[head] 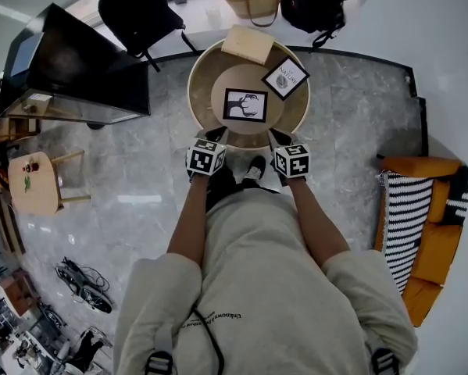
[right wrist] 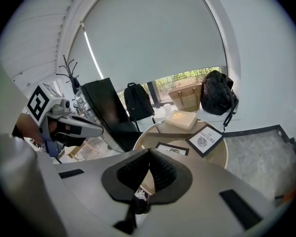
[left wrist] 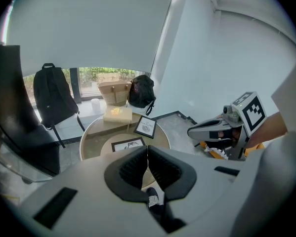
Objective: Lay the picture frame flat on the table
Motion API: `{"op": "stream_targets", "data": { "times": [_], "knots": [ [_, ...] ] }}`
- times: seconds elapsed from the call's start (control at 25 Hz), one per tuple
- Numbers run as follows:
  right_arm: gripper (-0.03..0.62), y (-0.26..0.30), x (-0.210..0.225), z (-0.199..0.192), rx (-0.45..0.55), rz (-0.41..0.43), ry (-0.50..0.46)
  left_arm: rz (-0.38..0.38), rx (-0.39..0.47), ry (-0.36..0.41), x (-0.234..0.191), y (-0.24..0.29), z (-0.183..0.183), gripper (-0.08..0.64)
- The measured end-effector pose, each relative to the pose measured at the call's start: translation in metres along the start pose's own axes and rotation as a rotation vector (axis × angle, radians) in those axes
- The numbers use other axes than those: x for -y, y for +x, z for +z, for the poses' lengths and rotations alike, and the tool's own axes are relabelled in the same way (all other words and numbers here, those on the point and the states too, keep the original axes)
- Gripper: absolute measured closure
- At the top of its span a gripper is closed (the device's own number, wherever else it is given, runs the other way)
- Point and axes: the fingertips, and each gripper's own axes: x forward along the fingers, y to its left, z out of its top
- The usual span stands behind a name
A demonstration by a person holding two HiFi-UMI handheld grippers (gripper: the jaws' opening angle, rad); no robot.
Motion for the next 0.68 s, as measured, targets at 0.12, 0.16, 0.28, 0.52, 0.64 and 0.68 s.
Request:
{"op": "stream_targets", "data": {
  "times": [0.12,0.16,0.28,0.52,0.64,0.68],
  "knots": [
    [0.560,-0.002,0.001,-0.001,0.003,0.001,0.014,0.000,-0.002,-0.012,0.000,0.000,-0.003,0.538],
    [0.560,-0.003,0.001,-0.002,0.004,0.002,0.017,0.001,0.004,-0.018,0.001,0.000,-0.002,0.538],
    [0.560,-0.005,0.002,-0.002,0.006,0.001,0.021,0.004,0.016,-0.022,0.001,-0.001,0.002,0.537],
    [0.560,-0.006,0.008,0.007,0.023,-0.007,0.042,0.025,0.021,-0.015,-0.003,0.002,0.007,0.537],
    [0.560,-0.008,0.006,0.008,0.024,-0.004,0.034,0.032,0.022,-0.020,-0.003,0.001,0.008,0.538],
    [0.560,-0.008,0.005,0.008,0.023,-0.001,0.031,0.034,0.022,-0.021,-0.002,0.000,0.008,0.537]
  ]
}}
